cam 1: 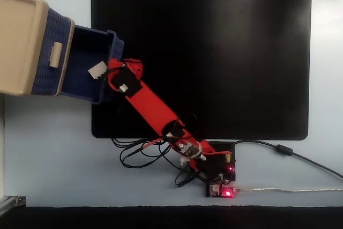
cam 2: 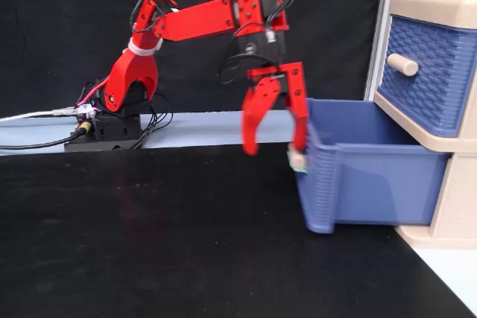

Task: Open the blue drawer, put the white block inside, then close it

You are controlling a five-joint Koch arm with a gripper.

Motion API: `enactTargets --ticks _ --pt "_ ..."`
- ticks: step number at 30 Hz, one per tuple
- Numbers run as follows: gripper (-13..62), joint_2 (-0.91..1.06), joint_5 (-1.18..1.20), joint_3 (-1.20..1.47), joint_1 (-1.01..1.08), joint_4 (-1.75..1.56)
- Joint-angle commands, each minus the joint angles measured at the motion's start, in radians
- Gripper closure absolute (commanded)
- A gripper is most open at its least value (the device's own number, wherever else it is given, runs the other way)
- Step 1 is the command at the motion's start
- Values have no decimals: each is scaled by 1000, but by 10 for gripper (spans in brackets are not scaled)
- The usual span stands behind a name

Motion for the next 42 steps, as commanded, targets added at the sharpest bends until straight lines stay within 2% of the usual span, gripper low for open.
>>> enactTargets --ticks 1,9,16,18,20,24,27,30,35,39,42 --pt "150 -28 51 -106 -29 -77" --pt "148 -334 126 -462 -147 -313" --pt "146 -423 135 -589 -178 -362" --pt "144 -390 130 -598 -170 -284" --pt "146 -275 123 -604 -135 -115" --pt "152 6 64 -601 101 314" --pt "152 160 -77 -569 328 469" --pt "153 233 -328 -405 522 468" --pt "155 351 -758 40 603 469" --pt "155 529 -765 568 647 373" --pt "154 738 -767 971 647 238"
